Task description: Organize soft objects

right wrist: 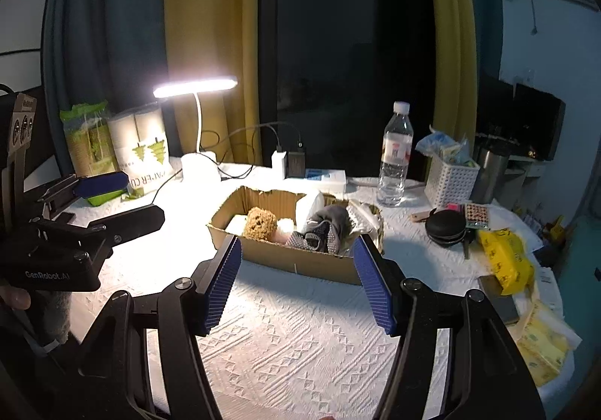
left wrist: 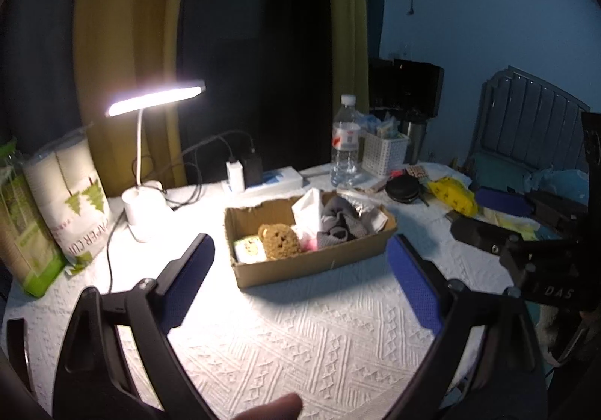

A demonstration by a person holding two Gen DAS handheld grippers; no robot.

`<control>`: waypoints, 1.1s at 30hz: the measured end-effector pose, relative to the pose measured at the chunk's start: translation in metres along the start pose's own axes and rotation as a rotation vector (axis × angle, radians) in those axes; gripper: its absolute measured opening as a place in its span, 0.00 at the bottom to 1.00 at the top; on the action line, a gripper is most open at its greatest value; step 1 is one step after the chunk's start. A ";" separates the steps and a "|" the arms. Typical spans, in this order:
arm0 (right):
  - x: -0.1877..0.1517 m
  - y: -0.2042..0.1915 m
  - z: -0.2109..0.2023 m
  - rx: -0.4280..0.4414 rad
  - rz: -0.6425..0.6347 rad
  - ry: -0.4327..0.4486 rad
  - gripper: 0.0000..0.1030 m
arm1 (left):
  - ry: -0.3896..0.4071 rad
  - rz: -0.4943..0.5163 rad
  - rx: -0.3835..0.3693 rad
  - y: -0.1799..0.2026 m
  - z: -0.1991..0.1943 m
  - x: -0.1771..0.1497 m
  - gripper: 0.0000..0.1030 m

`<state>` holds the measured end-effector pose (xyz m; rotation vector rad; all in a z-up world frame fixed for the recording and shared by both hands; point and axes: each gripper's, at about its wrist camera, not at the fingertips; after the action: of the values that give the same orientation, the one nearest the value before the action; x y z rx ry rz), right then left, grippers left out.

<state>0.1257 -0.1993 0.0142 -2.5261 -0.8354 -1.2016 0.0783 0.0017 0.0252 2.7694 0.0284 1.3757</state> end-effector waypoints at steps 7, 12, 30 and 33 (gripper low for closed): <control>0.010 0.000 -0.035 -0.017 0.032 0.069 0.64 | 0.080 0.009 0.027 0.001 -0.041 0.014 0.91; 0.017 -0.001 -0.054 -0.036 0.034 0.106 0.69 | 0.104 -0.020 0.060 -0.007 -0.056 0.017 0.92; 0.024 -0.020 -0.073 -0.051 0.001 0.135 0.72 | 0.153 -0.051 0.070 -0.023 -0.084 0.013 0.92; 0.025 -0.020 -0.072 -0.052 0.002 0.129 0.72 | 0.150 -0.052 0.067 -0.023 -0.084 0.013 0.92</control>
<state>0.0806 -0.2038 0.0785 -2.4578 -0.7807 -1.3861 0.0188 0.0284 0.0850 2.6901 0.1539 1.5946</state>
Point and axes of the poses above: each gripper's, at about its wrist camera, not at the fingertips, and z roughly the way its jaws point, y to its right, x to its top, and after that the axes turned 11 degrees about -y, right-handed
